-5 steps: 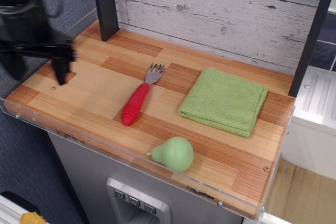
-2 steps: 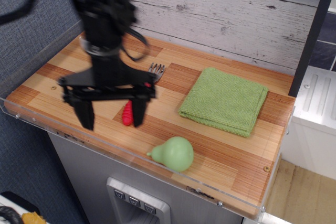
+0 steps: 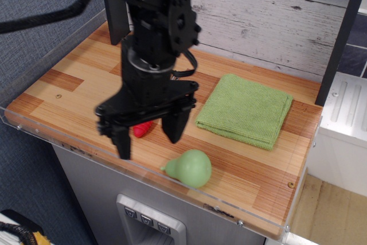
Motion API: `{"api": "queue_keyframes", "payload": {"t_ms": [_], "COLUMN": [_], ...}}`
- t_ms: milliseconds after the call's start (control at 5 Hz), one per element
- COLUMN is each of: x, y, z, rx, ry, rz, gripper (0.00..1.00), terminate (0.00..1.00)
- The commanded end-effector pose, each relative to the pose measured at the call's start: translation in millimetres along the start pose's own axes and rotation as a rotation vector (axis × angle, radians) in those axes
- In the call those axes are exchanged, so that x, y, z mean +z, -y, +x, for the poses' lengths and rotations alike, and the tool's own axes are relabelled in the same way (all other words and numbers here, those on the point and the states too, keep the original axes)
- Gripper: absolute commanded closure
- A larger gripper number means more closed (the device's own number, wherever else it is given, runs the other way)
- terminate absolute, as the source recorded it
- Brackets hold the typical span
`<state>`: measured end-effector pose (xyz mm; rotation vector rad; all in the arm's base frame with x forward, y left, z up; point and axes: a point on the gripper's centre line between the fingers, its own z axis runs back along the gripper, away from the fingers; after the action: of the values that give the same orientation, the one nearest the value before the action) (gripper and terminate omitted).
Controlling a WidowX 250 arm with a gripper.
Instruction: Move the pear onto the green napkin
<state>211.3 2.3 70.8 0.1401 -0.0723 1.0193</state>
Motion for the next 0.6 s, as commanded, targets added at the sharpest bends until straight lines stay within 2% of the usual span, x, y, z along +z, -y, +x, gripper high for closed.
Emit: {"api": "queue_keyframes", "payload": {"t_ms": [0, 200, 400], "x": [5.7, 10.3, 3.3], "y": [25.5, 34.3, 44.3], "z": [-0.3, -8.4, -14.6], "rx": [0.221, 0.245, 0.227], "ry": [0.021, 0.011, -0.053], "rz": [-0.127, -0.170, -0.156], "gripper": [0.00, 0.00, 0.00], "terminate": [0.00, 0.00, 0.00]}}
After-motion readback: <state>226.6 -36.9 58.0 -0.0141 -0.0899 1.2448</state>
